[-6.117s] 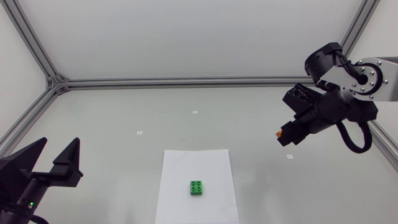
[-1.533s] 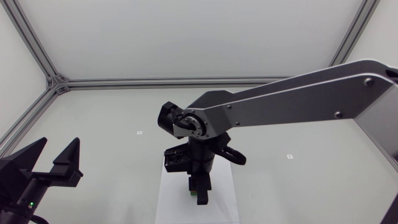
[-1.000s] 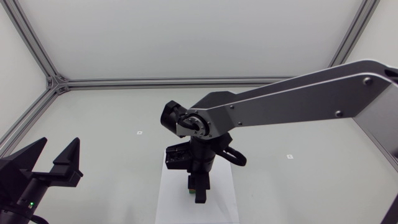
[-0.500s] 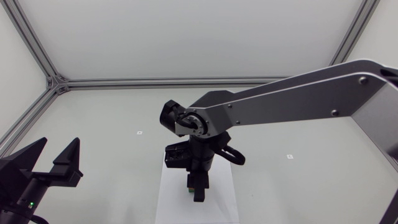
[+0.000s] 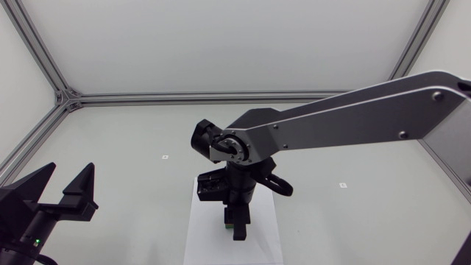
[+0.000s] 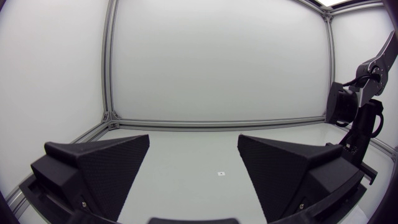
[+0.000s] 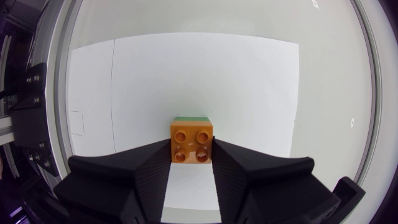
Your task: Pick up the orange 2x2 brick with the right arm and stack it on top of the green 2x2 brick in the center
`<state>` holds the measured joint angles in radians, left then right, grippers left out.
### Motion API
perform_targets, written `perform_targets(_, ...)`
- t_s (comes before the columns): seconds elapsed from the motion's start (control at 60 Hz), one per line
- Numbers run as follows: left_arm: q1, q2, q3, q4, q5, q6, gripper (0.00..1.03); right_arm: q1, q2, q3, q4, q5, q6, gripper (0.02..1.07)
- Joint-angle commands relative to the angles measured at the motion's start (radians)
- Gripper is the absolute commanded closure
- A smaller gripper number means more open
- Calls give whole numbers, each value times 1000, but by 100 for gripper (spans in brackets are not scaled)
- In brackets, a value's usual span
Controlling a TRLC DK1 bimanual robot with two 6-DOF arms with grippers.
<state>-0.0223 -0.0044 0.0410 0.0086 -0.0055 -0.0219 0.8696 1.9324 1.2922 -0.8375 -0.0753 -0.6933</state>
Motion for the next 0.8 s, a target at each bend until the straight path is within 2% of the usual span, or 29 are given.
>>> perform_targets(0.0, 2, -8, -41, -13, 4, 13, 4, 3, 39, -76, -34, 17, -18, 101)
perform_targets(0.7, 2, -8, -41, -13, 4, 13, 4, 9, 43, -62, 2, -6, -5, 101)
perform_targets(0.783, 2, -8, -41, -15, 4, 13, 4, 11, 43, -64, 3, -9, 0, 98)
